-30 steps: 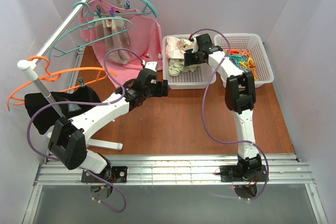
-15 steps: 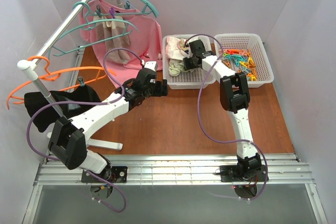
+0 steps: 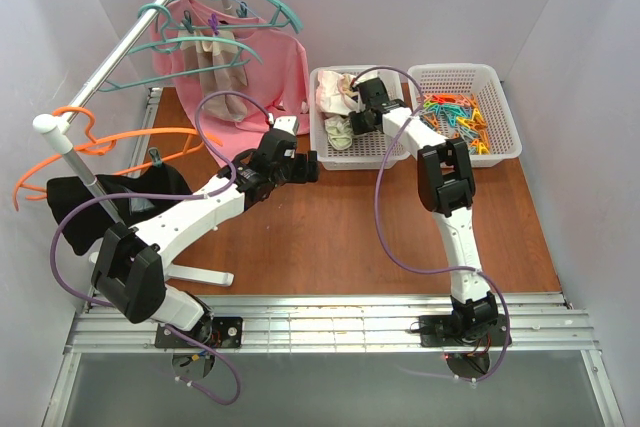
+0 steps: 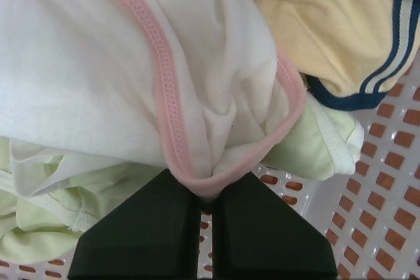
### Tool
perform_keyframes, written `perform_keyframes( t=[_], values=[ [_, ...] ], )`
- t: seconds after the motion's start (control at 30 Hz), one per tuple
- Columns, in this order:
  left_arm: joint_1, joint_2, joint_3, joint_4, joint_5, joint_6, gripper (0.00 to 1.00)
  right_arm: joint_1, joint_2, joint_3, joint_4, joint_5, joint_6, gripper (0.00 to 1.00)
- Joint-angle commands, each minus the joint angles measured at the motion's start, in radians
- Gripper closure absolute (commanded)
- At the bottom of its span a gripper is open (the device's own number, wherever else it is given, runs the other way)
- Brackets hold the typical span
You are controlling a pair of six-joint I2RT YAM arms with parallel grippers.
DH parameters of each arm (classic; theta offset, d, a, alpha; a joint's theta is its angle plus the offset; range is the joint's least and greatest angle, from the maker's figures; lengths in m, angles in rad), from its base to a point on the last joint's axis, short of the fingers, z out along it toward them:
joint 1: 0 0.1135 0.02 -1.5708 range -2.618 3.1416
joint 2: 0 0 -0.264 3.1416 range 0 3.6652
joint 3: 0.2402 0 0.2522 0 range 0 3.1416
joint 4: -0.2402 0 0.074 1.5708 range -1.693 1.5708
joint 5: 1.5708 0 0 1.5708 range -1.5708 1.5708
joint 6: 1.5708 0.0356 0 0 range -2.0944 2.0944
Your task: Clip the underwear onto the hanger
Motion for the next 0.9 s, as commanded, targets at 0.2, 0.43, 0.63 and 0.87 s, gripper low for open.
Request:
perform_keyframes(
  t=[0.2, 0.43, 0.63, 0.87],
  values=[
    [0.008, -0.091, -0.049, 0.006, -0.034, -0.010, 0.05, -0.005, -0.247, -0.078, -0.018, 0.014, -0.027, 0.99],
    [0.011, -0.134, -0.077, 0.012, -0.043, -0.011, 0.05, -0.002, -0.427, -0.130, -0.102, -0.027, -0.020, 0.99],
    [0.013, -0.154, -0.083, 0.012, -0.023, -0.010, 0.05, 0.007, -0.557, -0.177, -0.174, -0.030, -0.007, 0.99],
    [0.013, -0.188, -0.095, 0.014, -0.015, 0.010, 0.05, 0.058, -0.707, -0.182, -0.274, -0.021, 0.014, 0.99]
  ],
)
